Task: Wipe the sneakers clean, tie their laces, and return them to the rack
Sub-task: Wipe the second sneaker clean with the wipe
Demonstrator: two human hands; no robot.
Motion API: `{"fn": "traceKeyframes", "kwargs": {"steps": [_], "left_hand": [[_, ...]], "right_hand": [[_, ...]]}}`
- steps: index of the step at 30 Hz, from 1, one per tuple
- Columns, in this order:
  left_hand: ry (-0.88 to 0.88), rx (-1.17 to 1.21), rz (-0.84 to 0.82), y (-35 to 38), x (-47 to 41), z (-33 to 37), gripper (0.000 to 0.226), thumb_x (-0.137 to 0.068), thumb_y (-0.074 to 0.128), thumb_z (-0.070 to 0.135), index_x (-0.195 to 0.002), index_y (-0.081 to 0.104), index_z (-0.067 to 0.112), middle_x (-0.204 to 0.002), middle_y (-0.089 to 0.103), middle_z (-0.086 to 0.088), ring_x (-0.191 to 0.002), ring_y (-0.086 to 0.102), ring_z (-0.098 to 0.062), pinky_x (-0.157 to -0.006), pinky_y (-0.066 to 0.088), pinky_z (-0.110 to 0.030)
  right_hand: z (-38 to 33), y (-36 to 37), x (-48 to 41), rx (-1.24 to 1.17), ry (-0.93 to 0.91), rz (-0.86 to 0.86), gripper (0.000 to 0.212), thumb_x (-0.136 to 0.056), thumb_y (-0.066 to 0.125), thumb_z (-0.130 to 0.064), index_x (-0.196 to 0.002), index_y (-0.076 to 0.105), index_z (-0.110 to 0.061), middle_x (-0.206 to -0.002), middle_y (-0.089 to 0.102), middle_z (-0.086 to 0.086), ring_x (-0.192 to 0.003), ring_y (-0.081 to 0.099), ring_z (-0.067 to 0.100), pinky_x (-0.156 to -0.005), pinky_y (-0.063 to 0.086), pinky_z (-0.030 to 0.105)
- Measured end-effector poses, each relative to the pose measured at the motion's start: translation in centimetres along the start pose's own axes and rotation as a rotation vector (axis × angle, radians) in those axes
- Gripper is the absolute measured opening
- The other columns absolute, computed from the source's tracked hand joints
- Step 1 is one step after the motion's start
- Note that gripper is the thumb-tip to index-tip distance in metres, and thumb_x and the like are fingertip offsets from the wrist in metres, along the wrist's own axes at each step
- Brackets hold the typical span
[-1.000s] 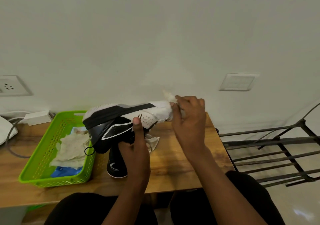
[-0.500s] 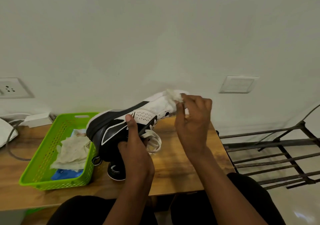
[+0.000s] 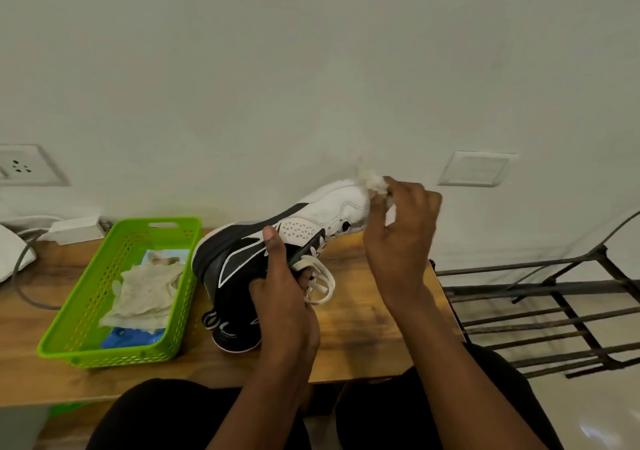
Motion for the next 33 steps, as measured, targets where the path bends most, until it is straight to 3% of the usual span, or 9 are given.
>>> {"fn": "traceKeyframes", "kwargs": {"steps": [6, 10, 13, 18, 21, 24, 29, 31, 33], "left_hand": [[0.016, -0.027, -0.041, 0.1, 0.1, -0.3, 0.062, -0.091, 0.063, 0.048, -0.127, 0.058, -0.002, -0.112, 0.072, -0.009, -0.083, 0.072, -0.014, -0.058, 0.057, -0.019], [-0.005, -0.038, -0.029, -0.1, 0.0, -0.4, 0.059, -0.089, 0.065, 0.048, -0.128, 0.057, 0.005, -0.119, 0.072, -0.006, -0.099, 0.072, -0.016, -0.069, 0.059, -0.021], [-0.077, 0.027, -0.102, 0.3, -0.2, -1.3, 0.059, -0.090, 0.063, 0.047, -0.129, 0.059, 0.003, -0.120, 0.072, -0.011, -0.087, 0.071, -0.012, -0.062, 0.057, -0.018], [-0.533, 0.103, -0.349, 2.2, 1.9, -6.1, 0.048, -0.094, 0.059, 0.040, -0.123, 0.065, 0.002, -0.116, 0.073, -0.016, -0.093, 0.070, -0.018, -0.077, 0.059, -0.024], [-0.756, 0.188, -0.331, 1.7, 2.9, -10.0, 0.059, -0.090, 0.063, 0.039, -0.132, 0.059, -0.003, -0.133, 0.063, -0.020, -0.116, 0.062, -0.022, -0.074, 0.057, -0.027], [-0.821, 0.190, -0.299, 0.7, 2.3, -12.5, 0.062, -0.082, 0.069, 0.036, -0.129, 0.060, -0.004, -0.128, 0.066, -0.020, -0.097, 0.064, -0.020, -0.071, 0.054, -0.022], [-0.739, -0.449, -0.392, -2.8, 1.8, -10.6, 0.041, -0.095, 0.061, 0.041, -0.101, 0.069, 0.002, -0.082, 0.073, -0.012, -0.074, 0.067, -0.022, -0.062, 0.061, -0.035], [-0.453, -1.071, -0.534, -4.6, 0.4, -7.8, 0.054, -0.087, 0.055, 0.062, -0.089, 0.071, 0.010, -0.075, 0.068, 0.000, -0.064, 0.061, -0.011, -0.061, 0.053, -0.027], [0.133, -1.501, -0.522, -4.2, -2.2, -4.0, 0.056, -0.080, 0.050, 0.073, -0.082, 0.068, 0.020, -0.072, 0.065, 0.011, -0.065, 0.061, -0.006, -0.065, 0.049, -0.025]], "right_hand": [[-4.0, 2.2, 2.1, 0.102, -0.308, -0.208, 0.024, -0.089, 0.060, -0.018, -0.110, 0.069, -0.010, -0.098, 0.064, 0.004, -0.094, 0.047, 0.025, -0.073, 0.040, 0.040], [2.4, -0.3, -1.3, 0.183, 0.024, -0.050, 0.022, -0.090, 0.058, -0.022, -0.108, 0.068, -0.012, -0.096, 0.063, 0.005, -0.095, 0.048, 0.028, -0.073, 0.043, 0.043], [5.8, -0.8, -1.0, -0.022, 0.295, -0.006, 0.021, -0.095, 0.055, -0.025, -0.110, 0.064, -0.013, -0.099, 0.061, 0.002, -0.098, 0.050, 0.023, -0.078, 0.048, 0.042], [6.3, -2.9, -1.8, -0.541, 0.534, 0.253, 0.021, -0.105, 0.037, -0.025, -0.097, 0.056, -0.022, -0.094, 0.061, -0.010, -0.085, 0.057, -0.001, -0.076, 0.042, 0.017], [5.5, -3.6, -2.0, -0.429, 0.386, 0.249, 0.023, -0.105, 0.036, -0.021, -0.096, 0.052, -0.008, -0.079, 0.053, -0.013, -0.072, 0.050, -0.005, -0.068, 0.039, 0.015], [5.1, -2.5, -1.1, -0.294, 0.288, 0.164, 0.022, -0.105, 0.035, -0.016, -0.098, 0.048, 0.000, -0.073, 0.049, -0.013, -0.063, 0.048, -0.005, -0.056, 0.035, 0.013], [5.2, -0.6, -1.3, -0.316, 0.284, 0.090, 0.018, -0.105, 0.035, -0.014, -0.097, 0.045, -0.002, -0.066, 0.045, -0.011, -0.056, 0.043, -0.001, -0.052, 0.032, 0.012], [5.0, -0.5, -1.4, -0.328, 0.261, 0.042, 0.016, -0.105, 0.035, -0.014, -0.095, 0.044, -0.006, -0.065, 0.043, -0.010, -0.055, 0.041, 0.000, -0.051, 0.031, 0.015], [4.6, -0.4, -1.3, -0.351, 0.242, 0.007, 0.016, -0.106, 0.035, -0.015, -0.094, 0.044, -0.009, -0.064, 0.042, -0.008, -0.054, 0.040, 0.002, -0.050, 0.031, 0.019]]}}
Point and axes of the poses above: each hand's wrist, its own x-axis away from the middle knuckle, its own y-axis out of the palm, z = x × y, the point moved 7 cm from there along -x, towards the middle knuckle
